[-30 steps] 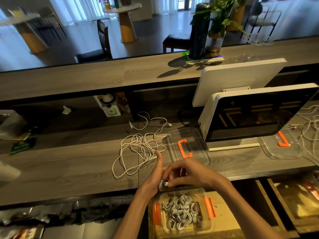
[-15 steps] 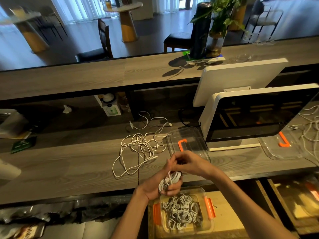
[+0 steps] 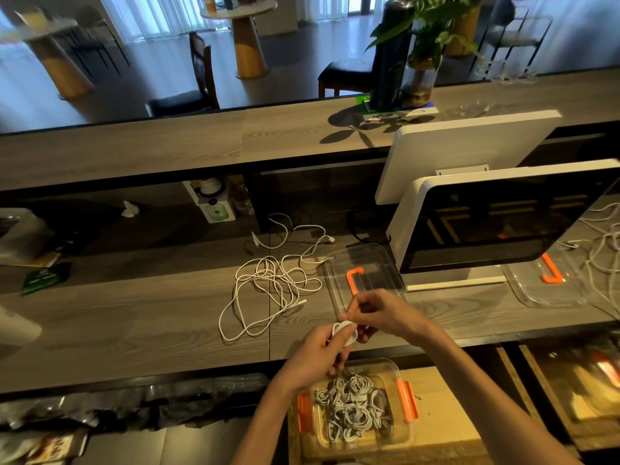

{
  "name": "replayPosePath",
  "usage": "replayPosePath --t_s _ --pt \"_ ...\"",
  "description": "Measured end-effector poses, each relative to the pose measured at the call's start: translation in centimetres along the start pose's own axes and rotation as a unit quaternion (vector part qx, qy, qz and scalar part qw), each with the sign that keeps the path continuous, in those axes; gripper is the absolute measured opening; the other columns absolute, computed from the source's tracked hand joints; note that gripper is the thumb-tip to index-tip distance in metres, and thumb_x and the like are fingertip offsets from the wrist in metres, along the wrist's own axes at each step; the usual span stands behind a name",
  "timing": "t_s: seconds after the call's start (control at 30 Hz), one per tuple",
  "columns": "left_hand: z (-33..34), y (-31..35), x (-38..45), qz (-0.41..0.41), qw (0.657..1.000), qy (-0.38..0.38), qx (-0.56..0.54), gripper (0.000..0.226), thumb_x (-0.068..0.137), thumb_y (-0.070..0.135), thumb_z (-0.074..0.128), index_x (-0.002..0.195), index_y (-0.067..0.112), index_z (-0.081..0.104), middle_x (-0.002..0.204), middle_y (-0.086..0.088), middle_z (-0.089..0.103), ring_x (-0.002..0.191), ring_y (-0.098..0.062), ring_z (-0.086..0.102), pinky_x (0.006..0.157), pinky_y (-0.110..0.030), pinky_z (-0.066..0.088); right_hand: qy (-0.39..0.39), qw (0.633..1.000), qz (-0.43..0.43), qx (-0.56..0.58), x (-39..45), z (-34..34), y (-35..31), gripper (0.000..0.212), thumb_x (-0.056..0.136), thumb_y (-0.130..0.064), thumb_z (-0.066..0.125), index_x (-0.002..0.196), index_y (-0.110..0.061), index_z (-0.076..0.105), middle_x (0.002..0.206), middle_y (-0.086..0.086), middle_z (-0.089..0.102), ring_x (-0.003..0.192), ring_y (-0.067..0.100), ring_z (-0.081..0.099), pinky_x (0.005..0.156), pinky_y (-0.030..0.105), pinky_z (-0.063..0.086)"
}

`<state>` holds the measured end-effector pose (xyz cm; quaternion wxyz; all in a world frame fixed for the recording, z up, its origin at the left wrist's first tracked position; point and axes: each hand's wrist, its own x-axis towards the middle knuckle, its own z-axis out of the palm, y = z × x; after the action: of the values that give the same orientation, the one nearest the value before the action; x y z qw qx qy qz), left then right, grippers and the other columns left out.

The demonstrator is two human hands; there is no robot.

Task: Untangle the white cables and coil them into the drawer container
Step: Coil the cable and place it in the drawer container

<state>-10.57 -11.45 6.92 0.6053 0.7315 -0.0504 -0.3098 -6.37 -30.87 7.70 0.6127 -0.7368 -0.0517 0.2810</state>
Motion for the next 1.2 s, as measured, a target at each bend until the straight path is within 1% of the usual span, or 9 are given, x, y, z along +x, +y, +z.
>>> replayPosePath --t_s 0.1,0.27,0.5,0.67,0.77,0.87,0.97,1.03,1.2 --pt "0.2 -0.3 0.0 -0.007 0.999 0.049 -0.004 0.028 0.102 0.043 0.053 0.12 0.023 0.058 0.074 0.002 0.063 0.055 -0.005 0.051 0.051 -0.019 0.04 0.016 1.0 0.013 0.013 -0.1 0.2 0.7 0.024 0.095 -0.02 0.069 0.103 0.003 0.068 0.088 0.01 0.07 0.078 0.017 0.067 0.071 0.026 0.058" --pt "0.5 -0.9 0.1 -0.02 0.984 0.122 -0.129 0.033 0.098 0.045 0.057 0.122 0.023 0.064 0.085 -0.001 0.066 0.056 -0.008 0.049 0.047 -0.02 0.037 0.056 0.996 0.031 0.065 0.0 1.3 1.4 0.019 0.098 -0.019 0.066 0.102 0.0 0.069 0.091 0.011 0.069 0.08 0.018 0.063 0.07 0.025 0.054" --pt "0.6 -1.1 0.3 -0.02 0.925 0.184 -0.331 0.043 0.1 0.035 0.053 0.116 -0.003 0.067 0.084 -0.01 0.064 0.052 -0.008 0.042 0.041 -0.017 0.03 0.091 0.978 0.066 0.178 0.2 4.7 2.7 0.012 0.097 -0.013 0.067 0.089 -0.005 0.067 0.072 0.001 0.064 0.066 0.008 0.057 0.06 0.02 0.051" --pt "0.4 -0.6 0.3 -0.017 0.879 0.18 -0.442 0.031 0.099 0.026 0.059 0.102 -0.001 0.073 0.078 -0.006 0.061 0.054 -0.008 0.042 0.042 -0.016 0.033 0.13 0.962 0.057 0.232 -0.1 6.1 2.7 0.021 0.094 -0.019 0.072 0.097 0.001 0.066 0.074 0.005 0.063 0.062 0.011 0.055 0.06 0.02 0.051" --pt "0.3 -0.6 0.1 -0.01 0.885 0.172 -0.433 0.025 0.095 0.017 0.064 0.107 -0.004 0.069 0.079 -0.004 0.057 0.059 -0.008 0.043 0.045 -0.017 0.035 0.161 0.959 0.037 0.229 -0.6 6.7 2.5 0.025 0.094 -0.019 0.073 0.095 0.005 0.066 0.071 0.004 0.062 0.062 0.011 0.056 0.059 0.021 0.051" --pt "0.8 -0.4 0.3 -0.006 0.916 0.22 -0.336 0.027 0.098 0.022 0.061 0.111 -0.001 0.068 0.075 -0.003 0.054 0.059 -0.009 0.044 0.049 -0.018 0.036 0.234 0.959 -0.003 0.159 -1.0 7.6 2.2 0.028 0.094 -0.02 0.073 0.093 0.007 0.066 0.071 0.006 0.065 0.066 0.015 0.063 0.06 0.025 0.055" --pt "1.3 0.2 0.6 0.012 0.94 0.234 -0.249 0.026 0.103 0.03 0.053 0.11 0.012 0.07 0.083 -0.007 0.073 0.077 -0.019 0.07 0.069 -0.03 0.056 0.287 0.952 -0.064 0.084 -1.3 8.3 1.4 0.015 0.094 -0.019 0.072 0.096 -0.005 0.066 0.077 0.005 0.073 0.073 0.016 0.073 0.064 0.029 0.061" --pt "1.4 0.6 0.6 0.009 0.943 0.227 -0.243 0.028 0.106 0.03 0.047 0.112 0.013 0.068 0.098 -0.009 0.078 0.095 -0.022 0.075 0.078 -0.036 0.059 0.275 0.953 -0.101 0.075 -1.5 8.3 1.1 0.012 0.095 -0.018 0.071 0.101 -0.01 0.067 0.083 0.003 0.074 0.08 0.018 0.075 0.069 0.031 0.063" --pt "1.0 0.8 0.5 0.002 0.945 0.223 -0.238 0.034 0.106 0.034 0.045 0.111 0.011 0.07 0.098 -0.01 0.077 0.092 -0.021 0.075 0.075 -0.033 0.059 0.234 0.961 -0.145 0.016 -2.0 7.6 1.5 0.014 0.096 -0.016 0.07 0.109 -0.019 0.071 0.101 -0.003 0.074 0.094 0.017 0.074 0.082 0.034 0.063"
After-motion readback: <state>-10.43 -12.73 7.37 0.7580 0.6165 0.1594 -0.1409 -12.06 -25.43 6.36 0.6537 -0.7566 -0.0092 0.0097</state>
